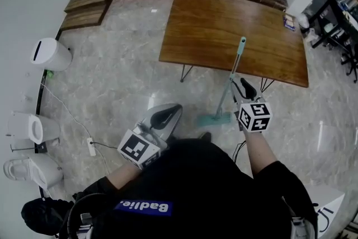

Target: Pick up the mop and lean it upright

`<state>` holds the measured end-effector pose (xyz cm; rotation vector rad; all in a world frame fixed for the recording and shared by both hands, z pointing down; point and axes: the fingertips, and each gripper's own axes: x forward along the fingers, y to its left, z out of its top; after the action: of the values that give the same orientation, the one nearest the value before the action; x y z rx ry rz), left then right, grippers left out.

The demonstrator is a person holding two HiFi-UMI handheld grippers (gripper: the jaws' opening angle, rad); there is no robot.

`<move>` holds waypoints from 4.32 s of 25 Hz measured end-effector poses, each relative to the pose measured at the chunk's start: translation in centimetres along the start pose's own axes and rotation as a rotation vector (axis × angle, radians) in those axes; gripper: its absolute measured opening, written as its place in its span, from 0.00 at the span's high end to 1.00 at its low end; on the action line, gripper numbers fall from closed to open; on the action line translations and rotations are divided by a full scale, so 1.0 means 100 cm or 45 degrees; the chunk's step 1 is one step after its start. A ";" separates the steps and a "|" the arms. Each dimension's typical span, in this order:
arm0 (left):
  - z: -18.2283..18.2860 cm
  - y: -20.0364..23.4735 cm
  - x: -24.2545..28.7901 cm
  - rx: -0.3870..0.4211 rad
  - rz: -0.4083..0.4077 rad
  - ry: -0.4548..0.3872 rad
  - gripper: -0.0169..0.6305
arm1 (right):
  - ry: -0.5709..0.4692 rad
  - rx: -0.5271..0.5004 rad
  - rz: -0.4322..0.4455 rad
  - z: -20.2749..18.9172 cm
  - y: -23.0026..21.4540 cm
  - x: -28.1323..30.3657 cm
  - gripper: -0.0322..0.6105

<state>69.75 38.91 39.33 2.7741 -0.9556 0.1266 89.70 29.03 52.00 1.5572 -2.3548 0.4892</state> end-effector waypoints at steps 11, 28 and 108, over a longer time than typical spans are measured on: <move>-0.004 0.013 -0.009 -0.014 0.066 0.037 0.94 | 0.106 -0.017 -0.079 -0.021 -0.044 0.048 0.65; -0.011 0.030 -0.031 -0.038 0.188 0.096 0.94 | 0.329 0.051 -0.219 -0.070 -0.125 0.135 0.58; 0.001 0.015 -0.021 0.016 -0.097 -0.007 0.94 | -0.142 -0.025 0.010 0.051 0.098 -0.047 0.80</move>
<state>67.15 39.00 39.16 2.8196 -0.8514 0.1135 82.29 34.34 44.23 1.6058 -2.4414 0.3885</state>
